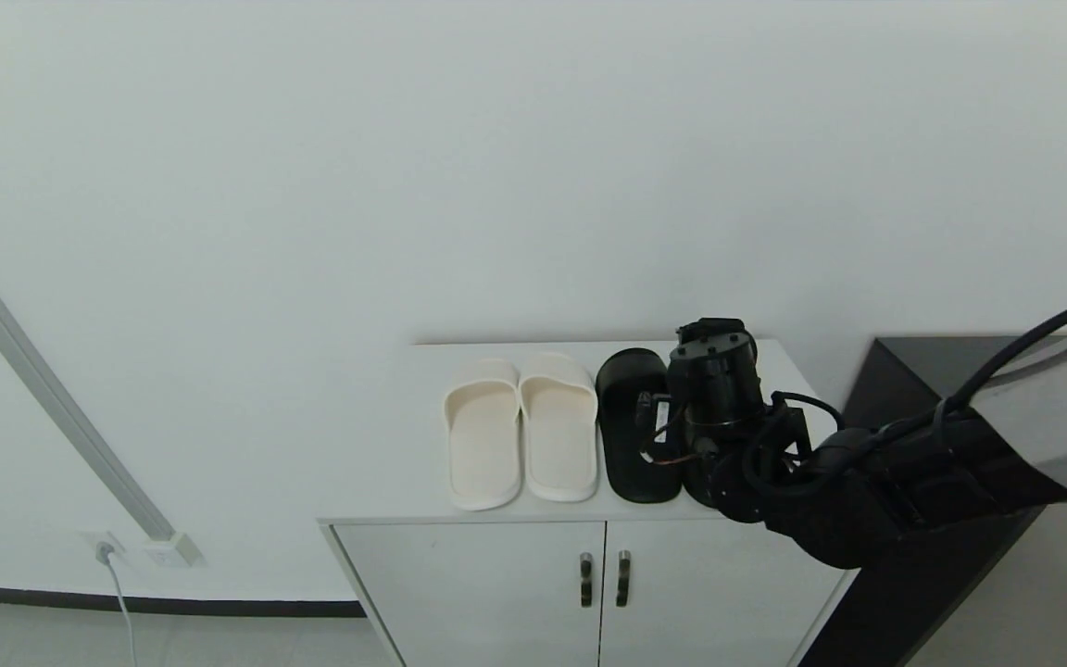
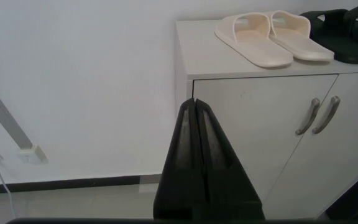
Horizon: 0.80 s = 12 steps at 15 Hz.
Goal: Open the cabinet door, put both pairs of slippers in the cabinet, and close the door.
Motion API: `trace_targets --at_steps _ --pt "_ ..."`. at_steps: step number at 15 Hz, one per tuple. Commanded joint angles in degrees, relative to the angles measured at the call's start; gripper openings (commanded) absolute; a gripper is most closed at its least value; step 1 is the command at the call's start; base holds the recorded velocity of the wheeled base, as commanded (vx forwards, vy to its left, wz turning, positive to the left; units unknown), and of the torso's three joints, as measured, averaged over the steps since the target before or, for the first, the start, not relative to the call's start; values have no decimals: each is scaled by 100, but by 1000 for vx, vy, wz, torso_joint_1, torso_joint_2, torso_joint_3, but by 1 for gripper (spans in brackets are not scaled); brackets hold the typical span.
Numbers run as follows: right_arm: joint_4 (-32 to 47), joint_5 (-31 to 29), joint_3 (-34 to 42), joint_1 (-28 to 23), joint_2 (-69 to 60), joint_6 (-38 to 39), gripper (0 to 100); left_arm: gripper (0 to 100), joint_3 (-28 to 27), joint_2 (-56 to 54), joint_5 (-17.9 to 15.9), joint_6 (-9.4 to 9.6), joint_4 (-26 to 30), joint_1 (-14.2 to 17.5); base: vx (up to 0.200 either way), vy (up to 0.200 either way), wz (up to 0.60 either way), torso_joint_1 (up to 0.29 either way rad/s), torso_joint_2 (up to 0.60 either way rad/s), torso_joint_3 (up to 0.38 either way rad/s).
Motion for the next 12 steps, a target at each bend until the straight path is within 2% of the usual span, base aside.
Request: trace_targets --at_steps 1,7,11,12 --pt "-119 2 -148 -104 262 -109 100 0 0 7 -2 -1 -1 -1 0 0 0 0 0 0" --pt "-761 2 -596 -368 1009 -725 100 0 0 7 -2 -1 -1 -1 0 0 0 0 0 0" --pt "-840 2 -939 -429 1246 -760 100 0 0 7 -2 -1 -1 7 0 0 0 0 0 0" --pt "-840 2 -992 -429 1264 -768 0 0 0 7 -2 -1 -1 -1 0 0 0 0 0 0"
